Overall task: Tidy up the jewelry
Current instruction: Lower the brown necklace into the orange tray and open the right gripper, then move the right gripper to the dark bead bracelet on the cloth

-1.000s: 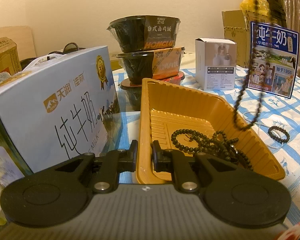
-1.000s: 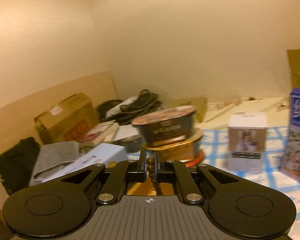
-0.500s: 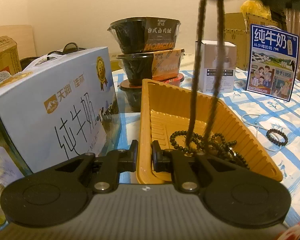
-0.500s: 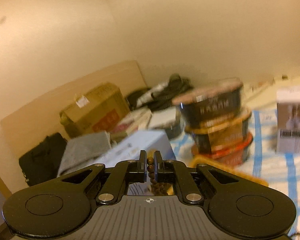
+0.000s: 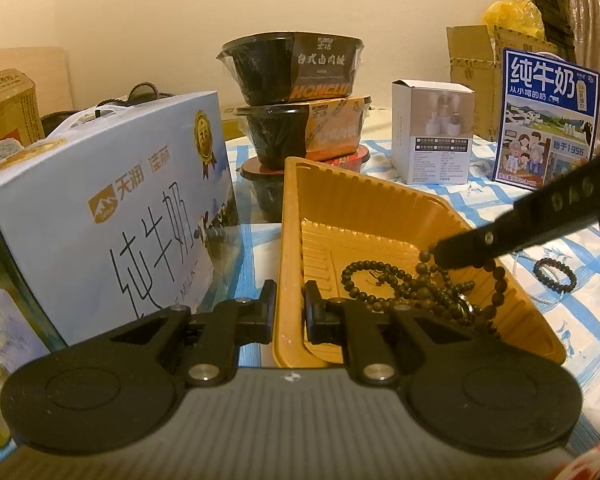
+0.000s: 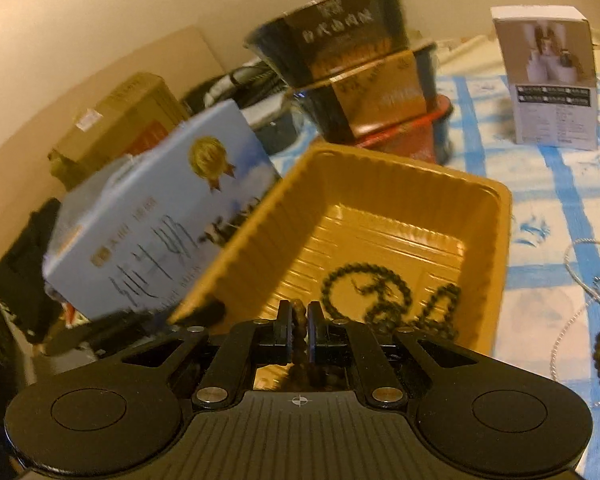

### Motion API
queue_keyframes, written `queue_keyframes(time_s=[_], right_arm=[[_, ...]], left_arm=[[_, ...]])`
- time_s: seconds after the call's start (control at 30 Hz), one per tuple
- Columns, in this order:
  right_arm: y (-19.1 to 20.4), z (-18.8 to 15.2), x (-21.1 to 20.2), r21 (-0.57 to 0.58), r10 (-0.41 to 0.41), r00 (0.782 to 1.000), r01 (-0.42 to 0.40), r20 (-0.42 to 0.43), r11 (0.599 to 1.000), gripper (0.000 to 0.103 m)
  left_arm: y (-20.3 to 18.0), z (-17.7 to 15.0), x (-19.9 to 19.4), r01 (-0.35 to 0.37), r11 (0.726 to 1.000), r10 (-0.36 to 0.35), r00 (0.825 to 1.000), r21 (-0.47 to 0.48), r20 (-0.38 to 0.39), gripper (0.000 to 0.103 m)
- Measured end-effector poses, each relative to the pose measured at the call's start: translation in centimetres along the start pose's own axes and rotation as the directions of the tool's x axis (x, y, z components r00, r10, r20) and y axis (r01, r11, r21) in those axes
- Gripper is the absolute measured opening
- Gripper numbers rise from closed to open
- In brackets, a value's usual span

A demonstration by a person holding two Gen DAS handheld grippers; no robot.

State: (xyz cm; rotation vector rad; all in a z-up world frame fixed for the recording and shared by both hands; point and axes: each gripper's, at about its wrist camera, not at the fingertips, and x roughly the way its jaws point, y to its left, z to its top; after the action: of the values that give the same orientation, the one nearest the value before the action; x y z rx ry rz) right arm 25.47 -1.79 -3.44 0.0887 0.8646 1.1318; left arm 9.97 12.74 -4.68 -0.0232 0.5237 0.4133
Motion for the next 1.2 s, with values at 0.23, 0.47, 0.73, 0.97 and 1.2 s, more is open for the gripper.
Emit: queue_keyframes(time_s=[0.23,0.47,0.73,0.97,1.2], right_arm=[[-1.1,-1.0,-0.9,0.01,-0.03,0.999,0.029,0.011,1.0,0.055],[-2.1,-0.6,-2.2,0.003,-0.107,0.994,0.107,0.022,0.994,0.056],[-3.3,-0.5,-4.4,0.016,-0.171,0.984,0.171,0.05,0.985,0.056],[-5.2,-2.7,-6.3,0.089,-0.2,0.979,0.195,0.05,0.977,0.056],[-7.3,-4.8,-8.4,0.152,-0.25,0.967,0.239,0.055,0.959,0.057]], left_arm=[[0.1,0.0,0.3,-0.003,1.0,0.003,1.0,0.001,-0.006,0.013],[0.1,0.0,0.5,-0.004,1.0,0.004,1.0,0.001,-0.008,0.013],[0.2,-0.1,0.6,-0.004,1.0,0.004,1.0,-0.002,-0.01,0.013],[0.2,-0.2,0.7,-0.004,1.0,0.004,1.0,-0.001,-0.01,0.013],[0.2,-0.1,0.7,-0.005,1.0,0.005,1.0,-0.001,-0.01,0.013]])
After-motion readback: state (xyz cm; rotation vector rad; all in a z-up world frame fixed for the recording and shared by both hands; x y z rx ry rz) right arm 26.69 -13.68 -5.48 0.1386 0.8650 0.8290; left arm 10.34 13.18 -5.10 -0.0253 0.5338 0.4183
